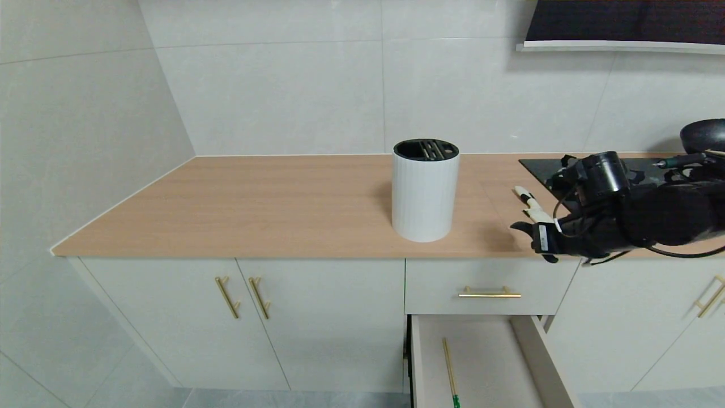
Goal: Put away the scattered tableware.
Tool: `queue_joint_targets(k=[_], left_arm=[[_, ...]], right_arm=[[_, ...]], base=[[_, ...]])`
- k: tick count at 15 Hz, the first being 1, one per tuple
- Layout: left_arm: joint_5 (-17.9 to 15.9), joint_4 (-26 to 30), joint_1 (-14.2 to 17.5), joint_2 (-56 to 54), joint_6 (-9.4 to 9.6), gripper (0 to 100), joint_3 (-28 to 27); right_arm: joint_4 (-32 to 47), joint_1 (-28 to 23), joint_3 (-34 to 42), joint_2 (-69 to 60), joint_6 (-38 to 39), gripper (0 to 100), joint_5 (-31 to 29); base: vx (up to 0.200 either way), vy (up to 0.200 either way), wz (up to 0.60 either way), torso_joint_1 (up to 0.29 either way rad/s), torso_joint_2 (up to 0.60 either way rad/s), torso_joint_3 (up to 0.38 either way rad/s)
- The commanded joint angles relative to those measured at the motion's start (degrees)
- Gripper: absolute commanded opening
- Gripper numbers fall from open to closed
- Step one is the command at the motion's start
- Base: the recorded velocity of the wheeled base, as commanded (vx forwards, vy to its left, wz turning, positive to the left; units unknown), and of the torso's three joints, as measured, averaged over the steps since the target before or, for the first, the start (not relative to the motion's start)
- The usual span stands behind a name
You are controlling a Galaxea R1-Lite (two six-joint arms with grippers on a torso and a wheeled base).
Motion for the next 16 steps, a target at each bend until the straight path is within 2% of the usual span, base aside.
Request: queue_joint_targets(k=[1,3,8,16], left_arm=[[0.07,0.01,0.00,0.02,-0.02,100,0.01],[-0.02,-0.08,0.00,0.02,-0.02,100,0.01],[-0.02,-0.08,0.00,0.02,-0.02,100,0.01],[-0.02,0.01,0.00,0.02,-0.02,100,0.01]], right_arm=[[1.84,1.80,14.27,-13.97,2.27,0,-1.92],[1.57,3.47,20.16,-17.05,2.54,0,-1.83],[1.48,4.08,21.91,-15.03,3.41,0,-2.10],[1.48,4.70,22.35,-11.25,3.41,0,-3.85]], base=[[0.000,0.000,0.00,0.000,0.00,0.000],[0.000,0.000,0.00,0.000,0.00,0.000],[0.000,0.000,0.00,-0.017,0.04,0.022],[0.000,0.000,0.00,-0.175,0.46,0.277]])
